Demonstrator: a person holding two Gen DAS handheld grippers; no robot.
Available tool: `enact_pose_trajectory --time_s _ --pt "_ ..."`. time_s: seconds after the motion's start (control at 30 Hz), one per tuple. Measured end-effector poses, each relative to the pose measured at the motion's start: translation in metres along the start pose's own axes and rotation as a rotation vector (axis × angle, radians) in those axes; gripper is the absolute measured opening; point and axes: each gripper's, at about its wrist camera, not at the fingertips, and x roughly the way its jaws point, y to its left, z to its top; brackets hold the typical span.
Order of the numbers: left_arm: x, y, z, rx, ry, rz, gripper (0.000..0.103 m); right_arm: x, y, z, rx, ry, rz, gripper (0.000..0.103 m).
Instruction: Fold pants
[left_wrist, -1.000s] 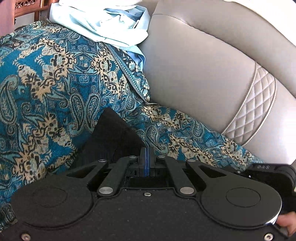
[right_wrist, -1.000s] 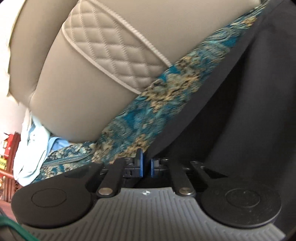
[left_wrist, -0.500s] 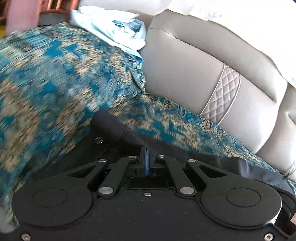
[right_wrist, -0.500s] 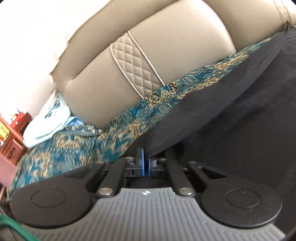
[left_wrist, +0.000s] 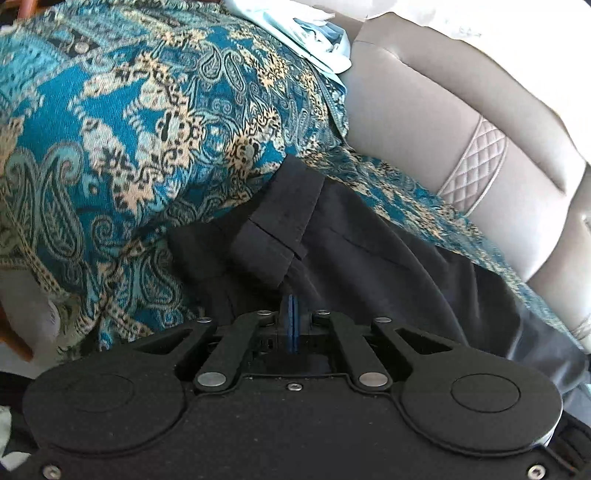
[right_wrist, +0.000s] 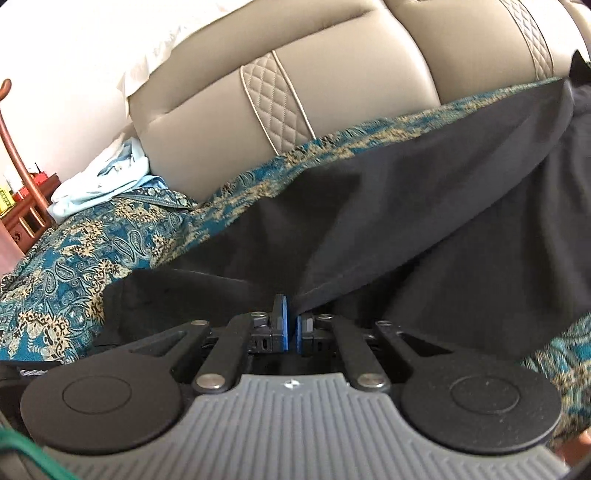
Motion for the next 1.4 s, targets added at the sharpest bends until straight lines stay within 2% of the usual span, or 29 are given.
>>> enact_pose_trajectory --time_s 0.1,0.2,0.33,0.47,0.57,0.7,0.77,0.8,0.87,0.9,0.97,1.07,1.1,1.17,1.23,1.3,1.33,1.37,1.4 --pt "-0.002 0.005 -0.003 -0.003 0.007 -0.037 0.013 0.003 -0.002 -0.002 -0.002 0.008 -0.009 0.008" --pt "0.005 0.01 -0.004 -0.024 0.033 -0.073 0.034 0.003 -0.002 -0.004 -0.023 0.011 -0.013 0.008" --pt "0.019 0.016 0.001 -0.071 0.031 -0.051 0.034 0.003 -0.004 -0.008 -0.038 0.018 -0.019 0.008" --pt "0.027 0.009 0.005 -0.021 0.023 -0.061 0.035 0.002 -0.005 -0.014 -0.068 0.02 -0.025 0.009" --pt "0.036 0.013 0.004 -0.05 0.035 -0.025 0.036 0.001 -0.005 -0.017 -0.086 0.019 -0.028 0.009" --pt "0.038 0.017 0.003 -0.081 0.012 -0.068 0.049 -0.002 -0.002 -0.017 -0.106 0.013 -0.029 0.009" --pt "0.039 0.018 0.004 -0.101 0.003 -0.086 0.053 -0.003 -0.001 -0.017 -0.117 0.012 -0.026 0.009" --pt "0.041 0.019 0.005 -0.116 -0.001 -0.09 0.052 -0.004 -0.001 -0.018 -0.12 0.015 -0.023 0.009" --pt "0.042 0.021 0.008 -0.148 -0.012 -0.069 0.04 -0.004 0.0 -0.018 -0.121 0.02 -0.016 0.009" --pt "0.041 0.021 0.01 -0.151 -0.03 -0.038 0.015 -0.004 0.001 -0.018 -0.122 0.021 -0.013 0.009" --pt "0.033 0.018 0.011 -0.124 -0.082 -0.004 0.014 -0.005 0.002 -0.018 -0.123 0.02 -0.001 0.009" --pt "0.021 0.011 0.01 -0.06 -0.151 0.007 0.016 -0.007 0.008 -0.02 -0.134 0.021 0.017 0.009" --pt "0.024 0.01 0.01 -0.043 -0.136 0.004 0.018 -0.007 0.009 -0.022 -0.142 0.019 0.017 0.009" --pt "0.034 0.013 0.012 -0.072 -0.082 -0.007 0.023 -0.005 0.01 -0.023 -0.141 0.023 0.016 0.009" --pt "0.044 0.019 0.014 -0.136 -0.048 -0.018 0.037 -0.004 0.01 -0.024 -0.132 0.03 0.013 0.009" --pt "0.049 0.024 0.015 -0.197 -0.043 -0.04 0.037 -0.005 0.01 -0.025 -0.134 0.028 0.015 0.009" --pt "0.049 0.025 0.014 -0.209 -0.049 -0.036 0.036 -0.006 0.012 -0.026 -0.139 0.026 0.017 0.009" --pt "0.048 0.023 0.014 -0.2 -0.061 -0.008 0.016 -0.007 0.012 -0.027 -0.142 0.026 0.021 0.009" --pt "0.046 0.017 0.015 -0.156 -0.07 0.045 0.012 -0.007 0.013 -0.028 -0.145 0.024 0.025 0.009"
